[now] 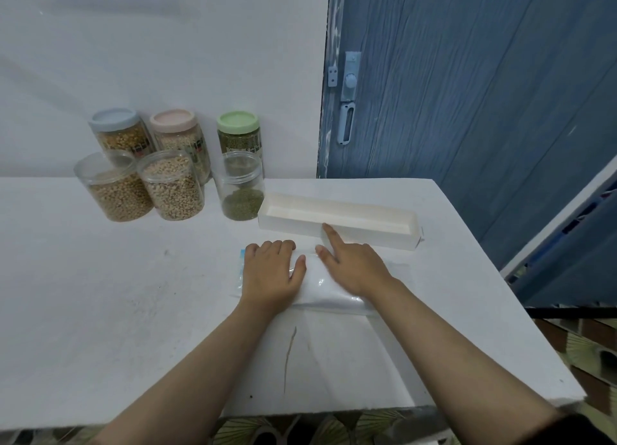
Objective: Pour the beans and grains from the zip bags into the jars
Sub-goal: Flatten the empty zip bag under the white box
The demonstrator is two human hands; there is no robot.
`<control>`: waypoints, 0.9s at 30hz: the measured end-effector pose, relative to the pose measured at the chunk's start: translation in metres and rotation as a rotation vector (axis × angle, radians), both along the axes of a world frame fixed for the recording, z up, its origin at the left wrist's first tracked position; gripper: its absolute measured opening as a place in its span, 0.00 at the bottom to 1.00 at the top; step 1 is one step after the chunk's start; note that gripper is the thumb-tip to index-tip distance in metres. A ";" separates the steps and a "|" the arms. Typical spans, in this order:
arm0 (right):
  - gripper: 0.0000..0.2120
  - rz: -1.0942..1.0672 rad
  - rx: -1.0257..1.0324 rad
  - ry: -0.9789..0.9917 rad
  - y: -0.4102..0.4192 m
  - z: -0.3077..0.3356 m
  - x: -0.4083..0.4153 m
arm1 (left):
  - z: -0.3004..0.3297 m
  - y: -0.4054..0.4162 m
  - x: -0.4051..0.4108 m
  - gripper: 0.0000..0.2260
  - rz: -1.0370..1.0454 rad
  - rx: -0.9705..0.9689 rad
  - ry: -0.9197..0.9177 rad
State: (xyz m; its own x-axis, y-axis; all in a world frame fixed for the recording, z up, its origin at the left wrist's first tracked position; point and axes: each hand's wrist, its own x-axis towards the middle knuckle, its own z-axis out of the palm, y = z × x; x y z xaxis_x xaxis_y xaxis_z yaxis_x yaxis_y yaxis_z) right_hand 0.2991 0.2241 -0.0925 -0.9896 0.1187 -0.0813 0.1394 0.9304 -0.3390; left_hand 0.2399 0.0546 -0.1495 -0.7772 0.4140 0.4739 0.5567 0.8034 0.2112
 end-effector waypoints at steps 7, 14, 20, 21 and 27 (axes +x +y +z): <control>0.25 -0.035 -0.001 -0.036 -0.001 0.005 0.003 | 0.006 -0.004 0.006 0.14 -0.013 0.044 -0.011; 0.26 -0.046 0.019 0.088 -0.006 -0.009 0.009 | 0.003 -0.004 0.005 0.13 -0.032 0.029 0.044; 0.28 -0.053 0.164 0.146 -0.008 -0.019 0.011 | 0.000 0.000 0.003 0.15 -0.022 -0.011 0.017; 0.29 -0.052 0.177 0.144 -0.007 -0.019 0.010 | -0.001 0.001 0.002 0.16 -0.022 -0.020 0.009; 0.29 -0.062 0.139 0.100 -0.007 -0.019 0.005 | 0.003 -0.002 0.004 0.19 -0.033 0.015 -0.008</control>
State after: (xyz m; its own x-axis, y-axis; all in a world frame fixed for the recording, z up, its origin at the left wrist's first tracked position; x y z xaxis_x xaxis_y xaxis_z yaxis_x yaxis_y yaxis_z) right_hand 0.3037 0.2175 -0.1120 -0.9824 0.1830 0.0386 0.1701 0.9600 -0.2223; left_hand 0.2437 0.0523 -0.1469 -0.7674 0.4318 0.4740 0.5806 0.7816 0.2281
